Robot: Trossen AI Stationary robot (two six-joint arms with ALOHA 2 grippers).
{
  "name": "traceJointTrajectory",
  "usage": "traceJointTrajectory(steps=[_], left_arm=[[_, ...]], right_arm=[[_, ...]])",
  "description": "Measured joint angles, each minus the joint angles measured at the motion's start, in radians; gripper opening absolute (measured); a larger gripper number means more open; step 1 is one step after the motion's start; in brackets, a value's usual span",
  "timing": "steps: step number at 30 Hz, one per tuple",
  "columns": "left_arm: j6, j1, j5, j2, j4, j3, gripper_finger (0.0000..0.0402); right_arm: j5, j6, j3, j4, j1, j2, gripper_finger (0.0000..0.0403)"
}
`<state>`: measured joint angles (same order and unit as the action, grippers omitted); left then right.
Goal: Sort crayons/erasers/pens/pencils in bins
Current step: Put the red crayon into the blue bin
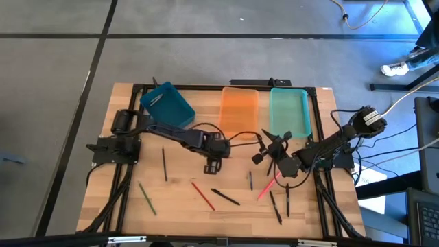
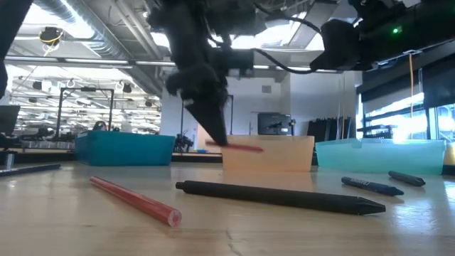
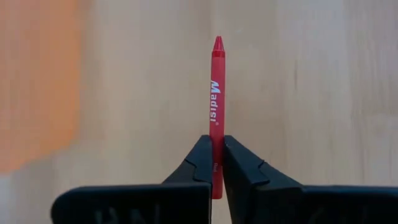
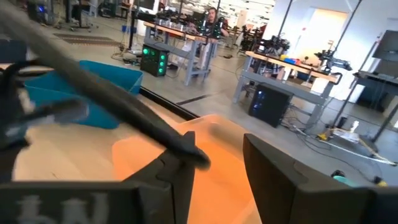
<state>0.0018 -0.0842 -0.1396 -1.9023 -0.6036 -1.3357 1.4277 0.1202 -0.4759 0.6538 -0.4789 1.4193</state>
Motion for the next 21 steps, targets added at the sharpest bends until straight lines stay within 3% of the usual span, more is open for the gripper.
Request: traceJointTrajectory(steps=[13,21], left_arm=[[-0.124,0.02,-0.34,0.308,-0.412,-0.001,0.0012],[-0.135,0.164,-0.434,0.525,-0.419,0.14,0.0013]], right_arm=[[-0.011,0.033,0.005,-0.014,0.006,-0.001,0.0139],[-0.014,0.059,0.004,-0.031,0.005,-0.001,0.0139]])
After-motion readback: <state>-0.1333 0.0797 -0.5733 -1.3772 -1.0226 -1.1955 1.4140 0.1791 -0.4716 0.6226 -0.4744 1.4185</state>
